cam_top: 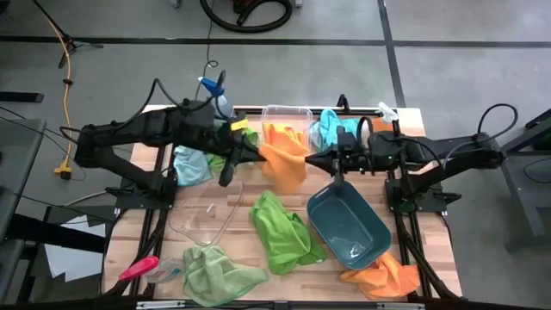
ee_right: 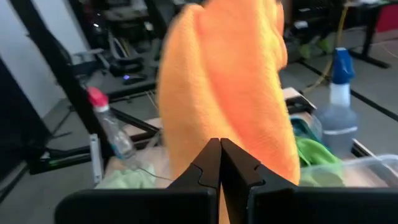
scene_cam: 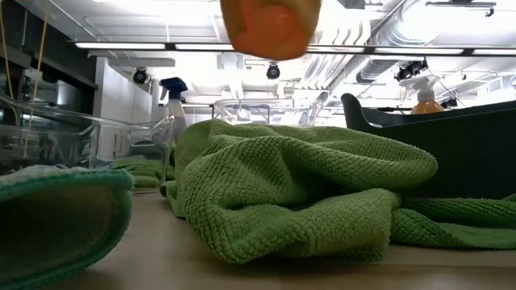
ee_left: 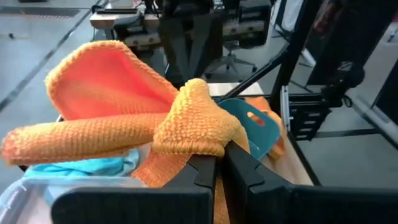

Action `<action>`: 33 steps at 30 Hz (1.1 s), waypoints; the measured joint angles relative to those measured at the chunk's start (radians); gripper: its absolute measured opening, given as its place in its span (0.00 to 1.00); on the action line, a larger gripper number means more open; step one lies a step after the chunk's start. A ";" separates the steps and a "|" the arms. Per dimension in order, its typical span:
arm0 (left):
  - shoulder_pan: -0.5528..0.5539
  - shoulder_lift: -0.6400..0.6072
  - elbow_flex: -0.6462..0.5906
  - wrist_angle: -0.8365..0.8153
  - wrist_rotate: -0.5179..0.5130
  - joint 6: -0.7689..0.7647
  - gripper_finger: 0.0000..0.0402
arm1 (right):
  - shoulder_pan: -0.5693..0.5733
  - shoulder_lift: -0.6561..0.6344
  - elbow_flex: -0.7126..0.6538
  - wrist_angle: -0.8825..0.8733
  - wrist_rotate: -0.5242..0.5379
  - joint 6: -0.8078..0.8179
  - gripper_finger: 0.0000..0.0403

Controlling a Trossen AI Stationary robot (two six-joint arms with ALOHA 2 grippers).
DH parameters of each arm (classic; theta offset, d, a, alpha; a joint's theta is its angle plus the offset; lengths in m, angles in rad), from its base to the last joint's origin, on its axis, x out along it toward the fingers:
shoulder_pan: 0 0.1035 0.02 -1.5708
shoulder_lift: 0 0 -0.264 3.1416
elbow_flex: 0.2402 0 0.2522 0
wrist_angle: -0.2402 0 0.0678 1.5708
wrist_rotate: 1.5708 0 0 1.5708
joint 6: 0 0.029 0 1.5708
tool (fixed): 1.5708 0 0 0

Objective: Sort microfiber towel by color & place in baskets
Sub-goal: Put the orange microfiber towel into the top transparent bin

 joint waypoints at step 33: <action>0.148 -0.089 -0.545 1.083 -0.063 -0.086 0.00 | 0.047 -0.042 0.000 0.105 0.000 -0.049 0.00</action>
